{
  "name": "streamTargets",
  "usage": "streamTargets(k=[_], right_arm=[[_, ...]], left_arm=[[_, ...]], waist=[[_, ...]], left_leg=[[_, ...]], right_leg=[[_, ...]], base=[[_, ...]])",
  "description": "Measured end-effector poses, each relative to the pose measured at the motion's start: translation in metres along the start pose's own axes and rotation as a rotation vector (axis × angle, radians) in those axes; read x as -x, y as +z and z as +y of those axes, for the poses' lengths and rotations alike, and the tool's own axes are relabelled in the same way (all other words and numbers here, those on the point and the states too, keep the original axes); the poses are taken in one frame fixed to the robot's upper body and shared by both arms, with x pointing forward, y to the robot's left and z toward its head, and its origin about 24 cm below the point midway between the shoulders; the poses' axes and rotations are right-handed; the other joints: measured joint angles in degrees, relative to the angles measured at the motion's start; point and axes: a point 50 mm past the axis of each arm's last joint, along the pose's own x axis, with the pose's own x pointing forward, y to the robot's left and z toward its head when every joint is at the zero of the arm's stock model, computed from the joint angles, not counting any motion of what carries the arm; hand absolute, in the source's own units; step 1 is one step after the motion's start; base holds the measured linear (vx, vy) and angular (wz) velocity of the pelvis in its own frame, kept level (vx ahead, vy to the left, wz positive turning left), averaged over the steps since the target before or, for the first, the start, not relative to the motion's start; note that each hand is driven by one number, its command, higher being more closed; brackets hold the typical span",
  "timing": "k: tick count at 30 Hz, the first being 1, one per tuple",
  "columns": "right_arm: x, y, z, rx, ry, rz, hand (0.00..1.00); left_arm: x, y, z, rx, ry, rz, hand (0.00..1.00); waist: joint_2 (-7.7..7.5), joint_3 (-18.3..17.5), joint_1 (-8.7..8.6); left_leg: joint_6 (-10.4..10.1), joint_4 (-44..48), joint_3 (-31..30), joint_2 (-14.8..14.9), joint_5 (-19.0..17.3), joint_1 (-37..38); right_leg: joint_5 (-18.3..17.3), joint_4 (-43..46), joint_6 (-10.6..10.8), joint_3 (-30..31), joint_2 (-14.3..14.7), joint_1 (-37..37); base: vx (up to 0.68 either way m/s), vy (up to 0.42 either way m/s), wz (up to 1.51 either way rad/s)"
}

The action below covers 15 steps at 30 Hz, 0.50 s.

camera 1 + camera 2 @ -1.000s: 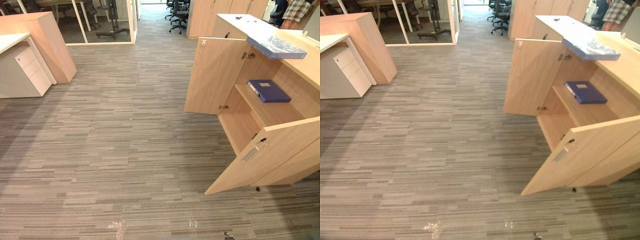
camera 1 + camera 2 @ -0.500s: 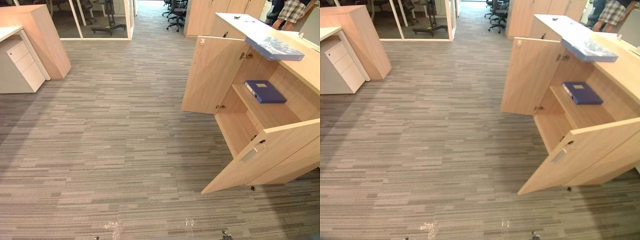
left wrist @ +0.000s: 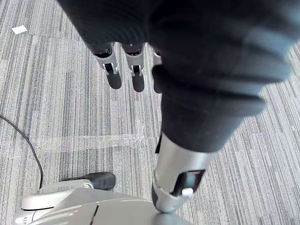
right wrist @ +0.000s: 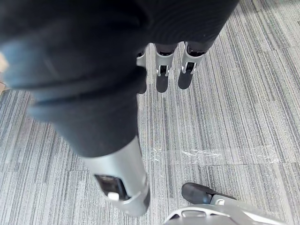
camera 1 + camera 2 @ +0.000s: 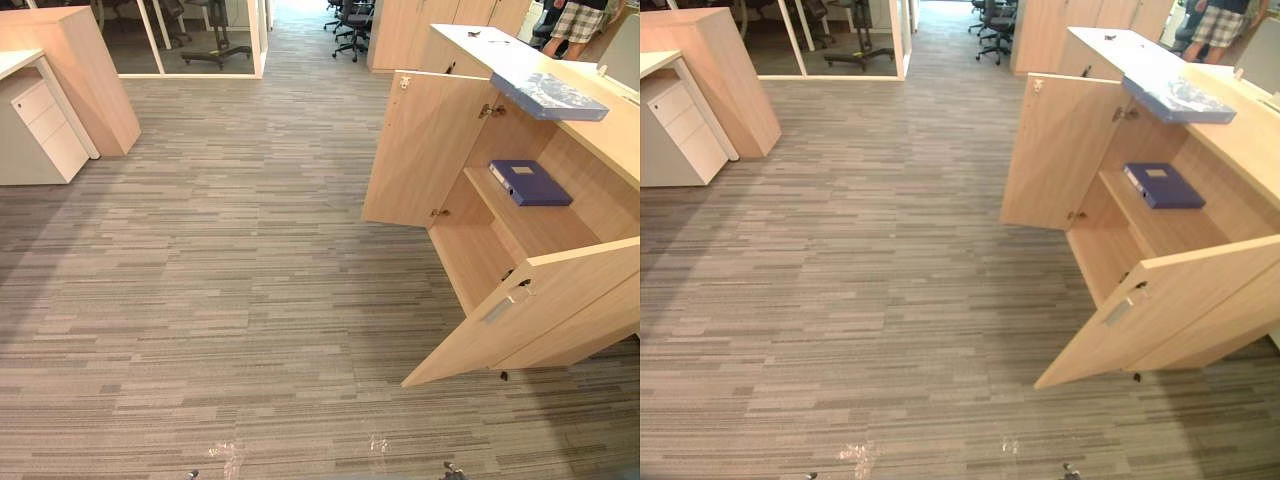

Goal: Walk over to the cabinet, pick up the folder, carry it to the office cabinet, place the folder inside the office cabinet, then close the office cabinet door

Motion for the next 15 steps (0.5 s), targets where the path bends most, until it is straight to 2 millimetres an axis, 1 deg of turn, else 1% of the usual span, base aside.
streamTargets(k=[3,5,6,8,10,11,12,13,14,15], right_arm=[[0.000,0.000,0.000,-0.006,0.001,-0.004,0.00],[0.001,0.001,0.002,-0.026,0.006,-0.007,0.00],[0.001,0.001,0.002,-0.046,0.009,-0.006,0.00],[0.000,0.002,0.002,-0.072,0.010,-0.006,0.00],[0.000,0.004,0.001,-0.094,0.008,-0.005,0.00],[-0.001,0.004,0.000,-0.118,0.003,-0.001,0.00],[-0.001,0.005,-0.001,-0.124,0.000,-0.004,0.00],[-0.001,0.005,-0.001,-0.125,-0.001,-0.004,0.00],[-0.001,0.005,-0.001,-0.128,-0.002,-0.002,0.00],[-0.001,0.005,-0.001,-0.131,-0.003,-0.001,0.00]], left_arm=[[0.000,0.000,0.000,0.000,0.001,0.000,0.00],[-0.001,0.001,0.003,0.018,0.009,-0.003,0.00],[-0.001,0.003,0.003,0.029,0.013,-0.005,0.00],[-0.004,0.009,0.004,0.056,0.021,-0.017,0.00],[-0.004,0.015,0.004,0.075,0.030,-0.035,0.00],[-0.004,0.018,0.004,0.100,0.039,-0.046,0.00],[-0.004,0.016,0.004,0.133,0.058,-0.042,0.00],[-0.004,0.016,0.004,0.152,0.066,-0.038,0.00],[-0.003,0.016,0.005,0.172,0.079,-0.036,0.00],[-0.004,0.017,0.005,0.175,0.081,-0.041,0.00]], waist=[[-0.12,0.1,-0.03],[-0.63,0.6,-0.14],[-0.46,0.9,-0.15],[-0.42,2.2,0.00],[-0.45,3.1,0.12],[-0.64,3.8,0.18],[-0.27,3.7,0.30],[-0.26,3.8,0.36],[-0.38,3.8,0.38],[-0.37,3.9,0.38]], left_leg=[[0.0,0.2,0.1,0.0,-0.1,-0.1],[-0.3,5.2,0.2,0.1,-2.4,-2.3],[-0.7,9.3,0.8,0.2,-4.1,-4.3],[-2.7,18.4,3.3,0.9,-6.3,-8.6],[-3.3,25.7,5.5,1.6,-6.8,-11.8],[-3.1,31.5,7.7,2.5,-7.4,-14.7],[-0.9,35.9,10.3,4.5,-10.5,-17.1],[-0.4,36.7,10.9,5.2,-11.7,-18.0],[-0.2,36.3,10.9,6.1,-12.7,-19.8],[-0.4,33.9,10.2,6.1,-12.6,-21.3]], right_leg=[[-0.3,0.0,0.1,0.0,0.0,0.0],[-0.8,0.0,0.1,0.0,-0.2,0.0],[-1.2,0.1,-0.6,-0.1,-0.3,0.1],[-2.0,1.1,-0.9,-0.8,-0.7,0.0],[-2.8,2.5,-1.3,-0.8,-1.2,-0.2],[-3.7,3.9,-1.3,-0.4,-1.6,-0.1],[-4.4,5.1,-1.3,0.3,-1.8,-0.1],[-4.6,5.5,-1.1,0.6,-2.0,-0.1],[-4.9,5.9,-0.5,0.7,-3.1,-0.1],[-5.3,6.0,0.3,1.1,-4.5,0.0]], base=[[0.00,0.000,0.00],[0.00,0.000,0.00],[0.00,0.000,0.00],[-0.05,0.034,0.06],[-0.03,0.054,0.03],[0.04,0.050,-0.06],[0.06,0.044,-0.12],[0.11,0.053,-0.16],[0.10,0.063,-0.13],[0.14,0.131,-0.11]])
